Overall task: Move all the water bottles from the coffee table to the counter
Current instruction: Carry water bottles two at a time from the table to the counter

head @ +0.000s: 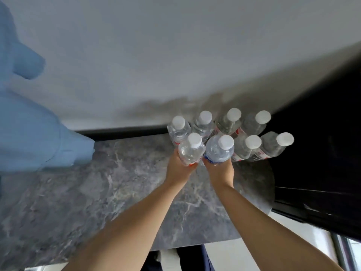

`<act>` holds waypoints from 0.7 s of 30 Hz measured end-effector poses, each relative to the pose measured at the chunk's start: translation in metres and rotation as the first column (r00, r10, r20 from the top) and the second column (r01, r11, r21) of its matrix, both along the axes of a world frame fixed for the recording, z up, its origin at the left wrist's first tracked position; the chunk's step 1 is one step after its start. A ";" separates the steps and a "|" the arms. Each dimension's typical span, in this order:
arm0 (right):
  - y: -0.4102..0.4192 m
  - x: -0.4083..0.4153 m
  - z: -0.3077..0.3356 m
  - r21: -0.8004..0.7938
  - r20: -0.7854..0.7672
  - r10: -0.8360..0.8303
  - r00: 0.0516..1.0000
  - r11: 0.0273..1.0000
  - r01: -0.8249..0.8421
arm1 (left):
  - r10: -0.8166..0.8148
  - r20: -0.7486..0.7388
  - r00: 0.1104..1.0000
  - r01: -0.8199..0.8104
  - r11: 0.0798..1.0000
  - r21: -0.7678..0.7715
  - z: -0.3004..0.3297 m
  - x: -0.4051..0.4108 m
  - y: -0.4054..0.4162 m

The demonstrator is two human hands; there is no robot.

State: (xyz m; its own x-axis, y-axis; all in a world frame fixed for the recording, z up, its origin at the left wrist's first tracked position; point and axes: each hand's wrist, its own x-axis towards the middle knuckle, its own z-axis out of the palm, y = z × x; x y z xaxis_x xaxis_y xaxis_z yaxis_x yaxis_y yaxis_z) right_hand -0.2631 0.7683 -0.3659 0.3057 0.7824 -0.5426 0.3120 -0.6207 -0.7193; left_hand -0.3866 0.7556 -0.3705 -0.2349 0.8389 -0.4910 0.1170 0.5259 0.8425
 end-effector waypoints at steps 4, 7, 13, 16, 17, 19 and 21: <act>0.007 -0.003 -0.015 0.017 -0.007 -0.056 0.998 0.998 0.056 | 0.018 -0.004 1.000 -0.018 0.997 0.071 -0.019 0.006 0.007; 0.007 0.002 -0.019 0.027 -0.037 -0.034 0.999 0.999 0.035 | 0.018 -0.003 1.000 -0.017 0.995 0.095 -0.026 0.010 0.003; 0.012 0.008 -0.014 -0.017 -0.018 0.096 0.995 0.995 -0.096 | -0.026 0.007 1.000 0.026 1.000 0.016 -0.017 0.008 0.001; 0.010 0.008 -0.004 -0.026 -0.013 0.132 0.991 0.991 -0.132 | -0.062 -0.010 0.998 0.062 0.998 -0.016 -0.003 0.006 0.003; 0.009 0.007 -0.001 -0.033 -0.006 0.144 0.989 0.989 -0.145 | -0.081 -0.018 0.997 0.081 0.996 -0.036 0.001 0.005 0.003; 0.005 0.009 0.008 -0.043 0.007 0.174 0.985 0.984 -0.173 | -0.101 -0.022 0.995 0.100 0.994 -0.049 0.011 0.004 0.003; 0.000 0.010 0.017 -0.055 0.010 0.188 0.982 0.981 -0.187 | -0.109 -0.028 0.994 0.106 0.991 -0.086 0.024 0.002 -0.001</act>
State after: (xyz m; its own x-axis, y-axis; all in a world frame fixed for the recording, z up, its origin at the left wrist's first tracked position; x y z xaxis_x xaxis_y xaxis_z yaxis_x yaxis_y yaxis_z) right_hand -0.2529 0.7684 -0.3486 0.1644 0.7964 -0.5819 0.4373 -0.5877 -0.6808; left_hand -0.3850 0.7545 -0.3467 -0.1629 0.8159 -0.5548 0.2032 0.5780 0.7903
